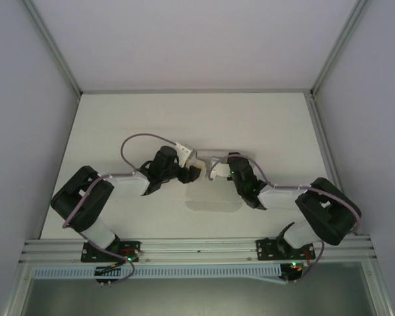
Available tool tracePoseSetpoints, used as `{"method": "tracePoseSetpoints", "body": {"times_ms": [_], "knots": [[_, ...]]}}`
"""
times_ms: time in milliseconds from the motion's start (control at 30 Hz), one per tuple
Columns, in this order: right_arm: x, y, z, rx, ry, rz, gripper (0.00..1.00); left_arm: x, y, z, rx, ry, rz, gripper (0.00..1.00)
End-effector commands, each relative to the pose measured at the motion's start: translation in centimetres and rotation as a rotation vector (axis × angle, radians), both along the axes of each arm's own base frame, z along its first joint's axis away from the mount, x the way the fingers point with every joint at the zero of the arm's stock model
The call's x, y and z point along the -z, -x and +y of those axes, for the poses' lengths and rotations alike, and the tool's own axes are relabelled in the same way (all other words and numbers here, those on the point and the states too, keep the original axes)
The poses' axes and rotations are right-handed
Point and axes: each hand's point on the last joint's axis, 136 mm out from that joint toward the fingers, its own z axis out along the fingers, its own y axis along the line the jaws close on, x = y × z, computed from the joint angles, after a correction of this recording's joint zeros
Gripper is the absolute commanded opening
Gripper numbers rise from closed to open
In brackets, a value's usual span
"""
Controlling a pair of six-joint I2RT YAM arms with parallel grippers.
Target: Assemble paper box
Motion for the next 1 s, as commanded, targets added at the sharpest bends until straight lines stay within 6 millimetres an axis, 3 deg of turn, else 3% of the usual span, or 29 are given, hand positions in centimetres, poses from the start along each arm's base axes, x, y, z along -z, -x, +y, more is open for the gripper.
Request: {"method": "tracePoseSetpoints", "body": {"times_ms": [0,233,500,733,967], "knots": [[-0.8,1.0,0.2,-0.006,-0.013,-0.032,0.00,-0.6,0.2,0.7,-0.014,-0.014,-0.074,0.66],[-0.1,1.8,0.1,-0.004,0.024,-0.019,0.00,-1.6,-0.3,0.9,-0.053,0.037,-0.130,0.63],[0.8,2.0,0.2,-0.001,0.043,0.025,0.00,-3.7,0.0,-1.8,0.043,0.070,-0.182,0.63],[1.2,2.1,0.6,-0.006,0.045,0.046,0.00,-3.4,-1.3,-2.5,-0.004,0.070,-0.163,0.63],[1.0,2.2,0.6,-0.006,0.028,0.048,0.00,-1.6,-2.9,-1.3,-0.112,-0.009,-0.148,0.46]]}}
